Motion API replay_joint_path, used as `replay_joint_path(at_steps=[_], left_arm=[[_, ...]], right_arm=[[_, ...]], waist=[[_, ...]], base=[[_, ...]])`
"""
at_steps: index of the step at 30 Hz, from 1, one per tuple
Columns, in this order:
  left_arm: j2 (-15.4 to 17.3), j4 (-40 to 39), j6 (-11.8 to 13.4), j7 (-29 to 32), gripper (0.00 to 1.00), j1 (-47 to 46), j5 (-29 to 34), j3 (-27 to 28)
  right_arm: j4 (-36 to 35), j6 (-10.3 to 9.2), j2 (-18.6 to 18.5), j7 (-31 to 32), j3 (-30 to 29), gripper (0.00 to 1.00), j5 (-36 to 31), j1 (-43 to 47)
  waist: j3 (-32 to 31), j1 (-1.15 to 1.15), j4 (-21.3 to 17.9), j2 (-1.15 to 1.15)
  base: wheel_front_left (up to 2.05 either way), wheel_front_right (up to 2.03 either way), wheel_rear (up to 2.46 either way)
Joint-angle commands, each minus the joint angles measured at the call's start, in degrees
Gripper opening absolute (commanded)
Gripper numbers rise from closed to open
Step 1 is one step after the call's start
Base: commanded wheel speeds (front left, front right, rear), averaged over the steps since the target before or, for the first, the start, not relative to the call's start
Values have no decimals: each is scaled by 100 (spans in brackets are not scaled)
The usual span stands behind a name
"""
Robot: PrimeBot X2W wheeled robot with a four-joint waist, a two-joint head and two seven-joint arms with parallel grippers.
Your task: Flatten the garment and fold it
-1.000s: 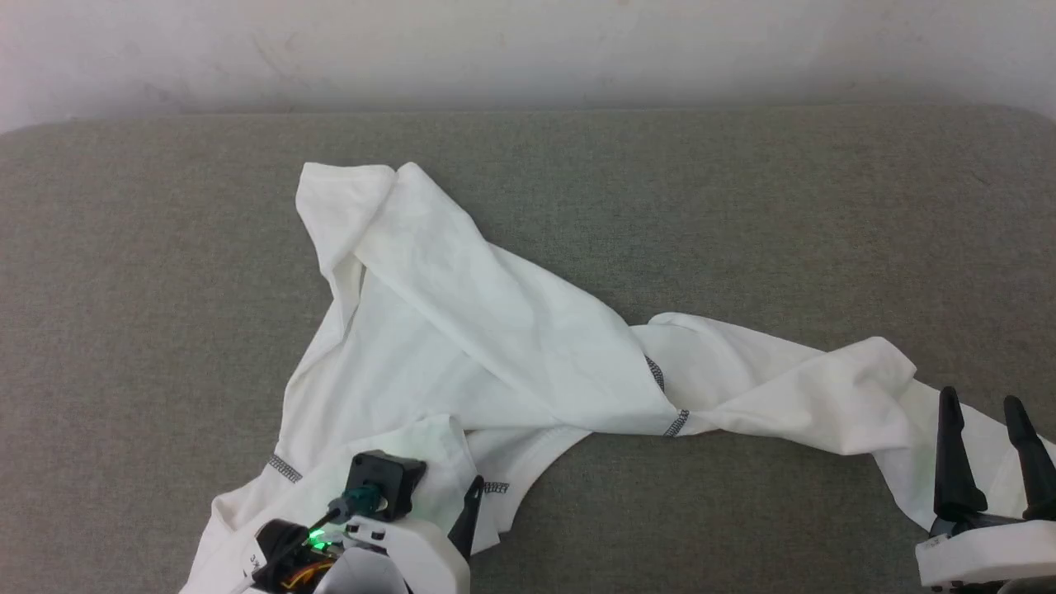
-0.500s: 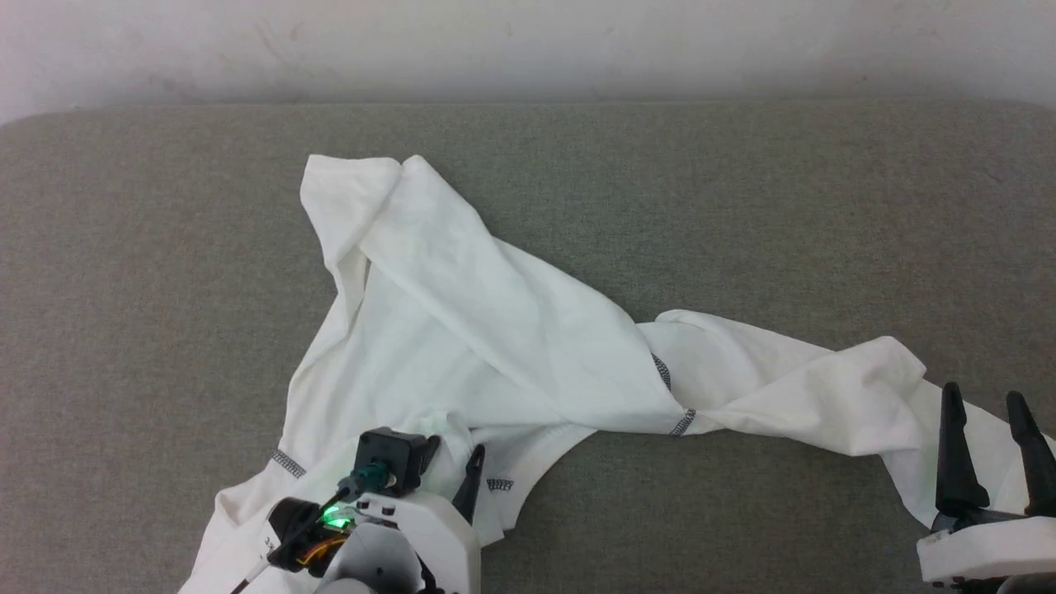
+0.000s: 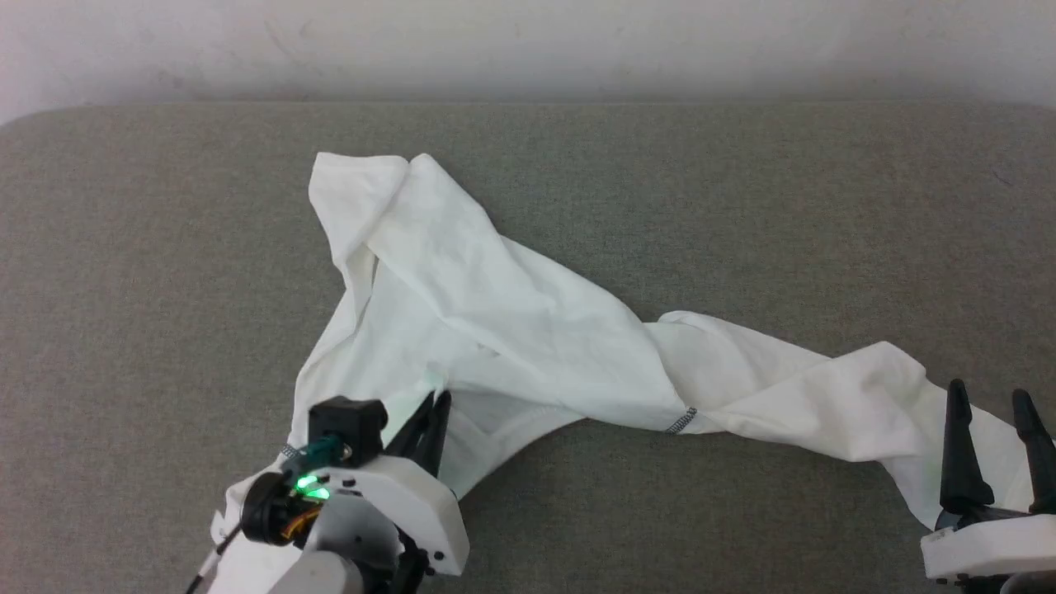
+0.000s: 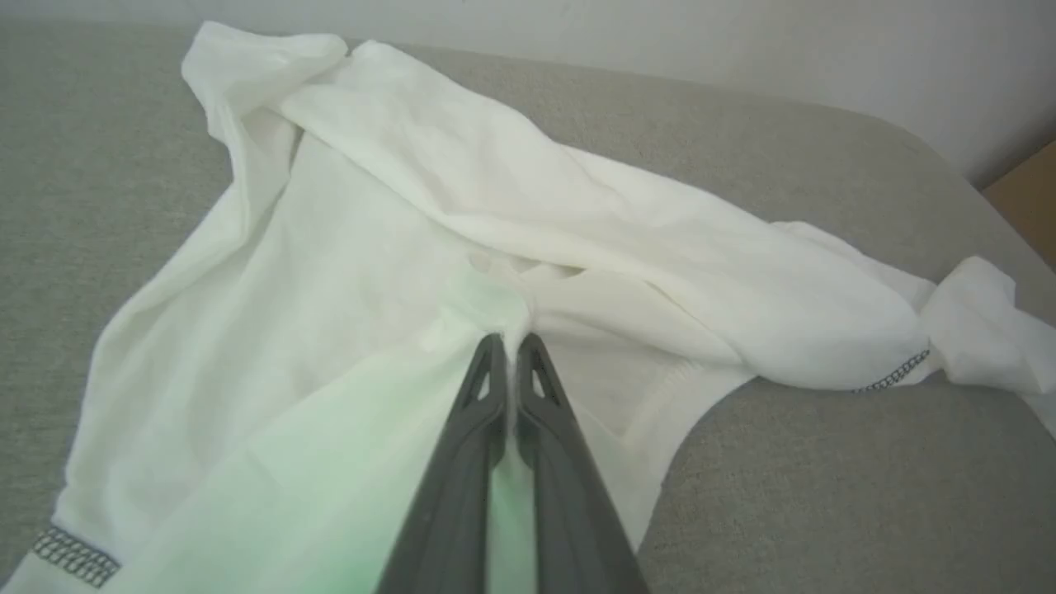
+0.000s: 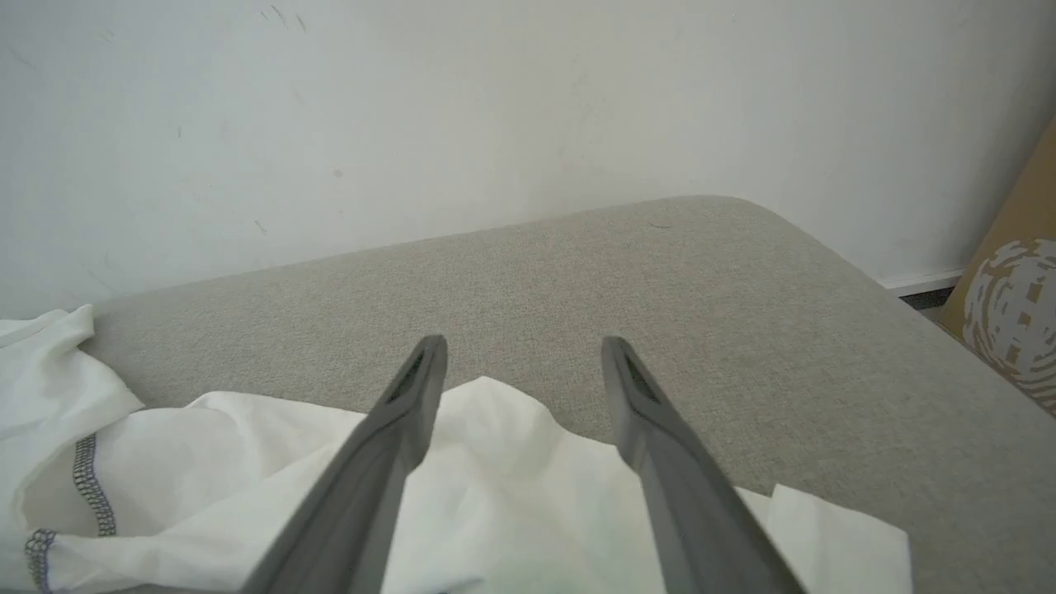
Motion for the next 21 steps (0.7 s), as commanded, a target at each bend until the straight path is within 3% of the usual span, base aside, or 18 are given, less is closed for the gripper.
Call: replay_joint_path(at_steps=[1,9,10,12,13,15,19,21], left_arm=[[20,-317,40,-63,0,25,-142,160],[137,-1883,61,-63,0,398,-1088,1032],[143,-2031,52,-26,11,482,-1231,1109],[172,-2262,27,59,49,655,-1459,1202],[195,-2316,38,72,58,738,-1532,1266],[253,-2351,54,73,62,894,-1602,1352],[71,-2427,46,-124,42,1142,-1918,1566],[-1,-2423,65,-278,9,1269,-2061,1772]], right_arm=[[5,-4,12,-21,-12,100,14,-58],[69,-4,12,-30,-20,100,42,-20],[78,-4,12,-32,-21,100,45,-18],[96,-4,12,-37,-12,100,50,-19],[105,-4,12,-40,-3,100,54,-21],[124,-4,12,-45,15,100,61,-27],[135,-4,12,-52,29,100,65,-26],[130,-4,12,-52,27,100,63,-24]], waist=[[-15,0,23,0],[-132,0,146,0],[-146,0,164,0],[-169,0,194,0],[-178,0,204,0],[-194,0,218,0],[-208,0,248,0],[-209,0,257,0]], base=[[0,0,0],[0,0,0],[0,0,0],[0,0,0],[0,0,0],[0,0,0],[0,0,0],[0,0,0]])
